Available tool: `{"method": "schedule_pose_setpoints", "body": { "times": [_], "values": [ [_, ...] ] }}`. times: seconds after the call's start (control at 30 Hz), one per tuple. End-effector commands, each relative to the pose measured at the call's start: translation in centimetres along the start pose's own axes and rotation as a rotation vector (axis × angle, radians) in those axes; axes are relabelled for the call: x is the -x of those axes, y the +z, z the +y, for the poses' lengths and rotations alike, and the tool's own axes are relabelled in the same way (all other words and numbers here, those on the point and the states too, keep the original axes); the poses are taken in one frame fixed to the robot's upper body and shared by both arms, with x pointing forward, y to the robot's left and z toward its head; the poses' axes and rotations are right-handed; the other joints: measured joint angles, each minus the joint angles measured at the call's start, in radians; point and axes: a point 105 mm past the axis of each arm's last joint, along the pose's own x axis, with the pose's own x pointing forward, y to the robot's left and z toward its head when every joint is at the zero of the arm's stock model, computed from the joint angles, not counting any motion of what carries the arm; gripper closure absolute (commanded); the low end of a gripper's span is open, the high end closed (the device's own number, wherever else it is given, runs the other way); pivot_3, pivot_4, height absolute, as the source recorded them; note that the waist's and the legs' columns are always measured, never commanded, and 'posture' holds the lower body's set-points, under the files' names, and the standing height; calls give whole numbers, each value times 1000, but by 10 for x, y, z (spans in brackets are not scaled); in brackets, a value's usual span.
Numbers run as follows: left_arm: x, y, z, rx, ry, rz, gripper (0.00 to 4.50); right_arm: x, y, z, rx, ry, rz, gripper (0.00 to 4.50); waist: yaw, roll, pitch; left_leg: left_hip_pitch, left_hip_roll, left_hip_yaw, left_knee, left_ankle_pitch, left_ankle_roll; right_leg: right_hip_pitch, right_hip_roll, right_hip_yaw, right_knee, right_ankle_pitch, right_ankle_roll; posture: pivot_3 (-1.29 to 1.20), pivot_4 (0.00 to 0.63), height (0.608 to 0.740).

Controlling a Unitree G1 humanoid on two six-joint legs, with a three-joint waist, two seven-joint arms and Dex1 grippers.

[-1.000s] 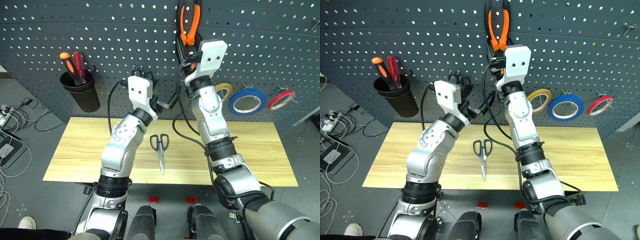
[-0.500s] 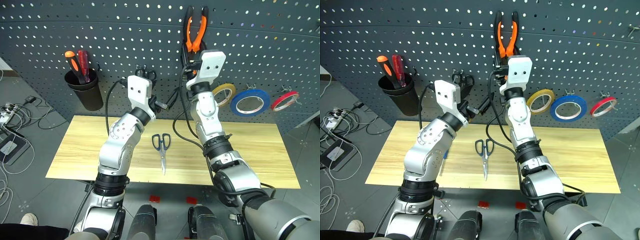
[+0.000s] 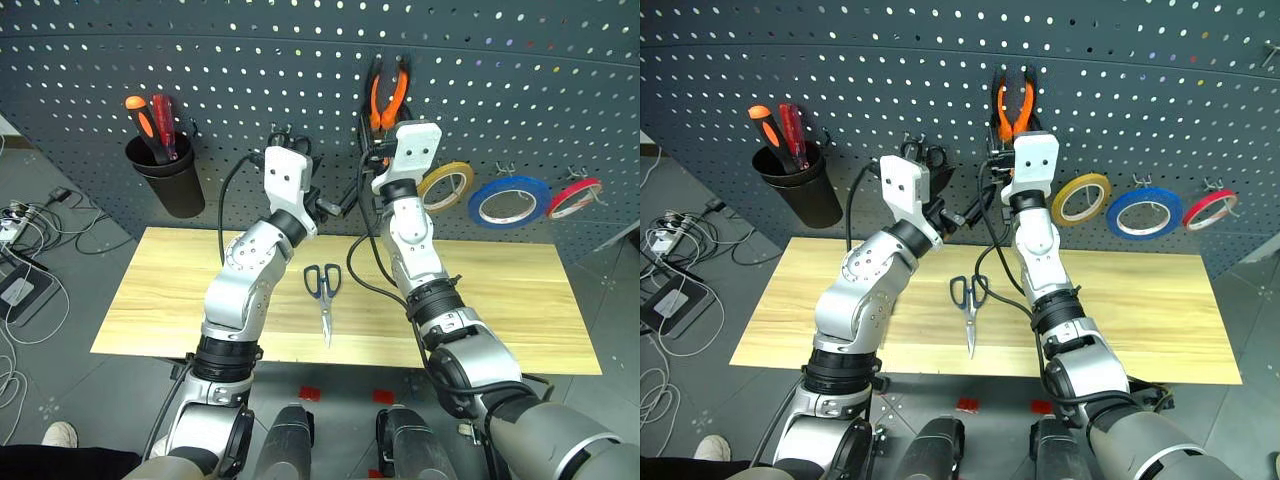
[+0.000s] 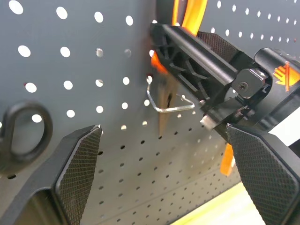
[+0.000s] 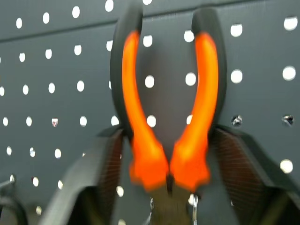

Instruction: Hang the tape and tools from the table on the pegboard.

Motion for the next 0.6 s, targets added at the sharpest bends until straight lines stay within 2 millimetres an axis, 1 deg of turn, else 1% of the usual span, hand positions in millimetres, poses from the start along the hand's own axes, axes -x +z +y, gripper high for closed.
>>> {"method": "schedule_pose_setpoints", "body": {
  "times": [0.03,0.17,0.27,0.5,0.6],
  "values": [
    [1,12,2,-21,-8,-44,0,-3,11,-13,4,-33,-38,57,0,0,2,0,0,0,0,0,0,0,0,0,0,0,0,252,290,740],
    [0,14,2,-21,-6,-49,0,0,15,-18,10,-26,-46,14,3,0,3,0,-1,-1,1,0,0,1,-1,0,0,0,0,244,288,740],
    [0,15,1,-20,-8,-53,0,3,17,-18,3,2,-42,14,2,0,4,0,-1,-1,1,0,0,1,-1,0,0,0,0,236,286,740],
    [9,16,0,-14,-4,-54,0,12,29,-22,8,29,-41,14,-1,0,4,0,0,-1,0,0,0,1,0,0,-1,0,0,218,275,740],
    [15,13,1,-4,13,-42,0,16,31,-26,4,22,-27,14,-2,0,4,0,0,-1,0,0,0,1,0,0,-1,0,0,214,271,740]
  ]
}}
